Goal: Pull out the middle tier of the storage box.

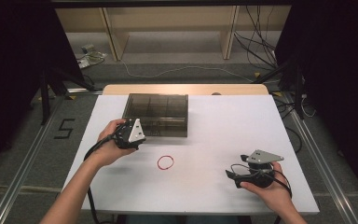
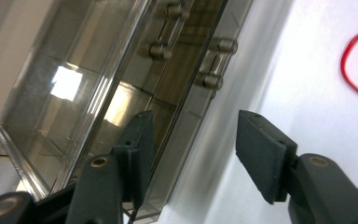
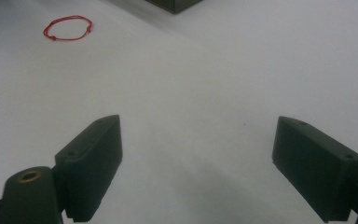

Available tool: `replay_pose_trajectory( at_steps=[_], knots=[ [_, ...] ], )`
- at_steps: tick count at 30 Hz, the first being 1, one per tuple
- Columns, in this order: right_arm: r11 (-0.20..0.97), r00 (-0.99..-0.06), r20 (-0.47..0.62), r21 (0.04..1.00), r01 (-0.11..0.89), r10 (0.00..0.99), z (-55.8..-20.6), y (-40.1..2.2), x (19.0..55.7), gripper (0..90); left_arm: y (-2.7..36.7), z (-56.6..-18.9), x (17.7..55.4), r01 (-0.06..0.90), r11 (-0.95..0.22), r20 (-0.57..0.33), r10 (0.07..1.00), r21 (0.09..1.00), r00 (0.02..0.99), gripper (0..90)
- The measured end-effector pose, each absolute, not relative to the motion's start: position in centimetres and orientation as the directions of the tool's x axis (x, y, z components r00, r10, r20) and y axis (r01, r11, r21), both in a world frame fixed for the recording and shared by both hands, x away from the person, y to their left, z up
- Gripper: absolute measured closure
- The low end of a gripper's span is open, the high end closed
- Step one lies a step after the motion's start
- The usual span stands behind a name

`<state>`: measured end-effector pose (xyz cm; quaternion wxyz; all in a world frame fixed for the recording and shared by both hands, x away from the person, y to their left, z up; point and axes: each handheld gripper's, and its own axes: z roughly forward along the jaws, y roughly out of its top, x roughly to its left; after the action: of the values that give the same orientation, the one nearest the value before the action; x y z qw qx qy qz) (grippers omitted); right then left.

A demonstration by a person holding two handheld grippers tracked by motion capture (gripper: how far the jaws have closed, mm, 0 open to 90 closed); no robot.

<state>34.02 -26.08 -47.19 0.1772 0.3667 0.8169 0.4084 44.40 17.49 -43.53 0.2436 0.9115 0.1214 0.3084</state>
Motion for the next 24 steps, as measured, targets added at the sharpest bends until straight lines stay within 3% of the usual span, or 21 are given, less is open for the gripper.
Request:
replay_pose_trajectory(
  at_steps=[14,24],
  knots=[
    [0.397,-0.666,0.014,0.794,0.461,0.746,-47.3,-26.1,34.1,16.6,18.2,-42.7,47.5,0.078,-0.899,0.43,0.28,0.431,0.858,65.7],
    [0.393,-0.664,0.019,0.793,0.465,0.747,-47.3,-26.2,34.1,16.6,18.1,-42.7,48.6,0.074,-0.927,0.384,0.224,0.368,0.896,70.9]
  ],
)
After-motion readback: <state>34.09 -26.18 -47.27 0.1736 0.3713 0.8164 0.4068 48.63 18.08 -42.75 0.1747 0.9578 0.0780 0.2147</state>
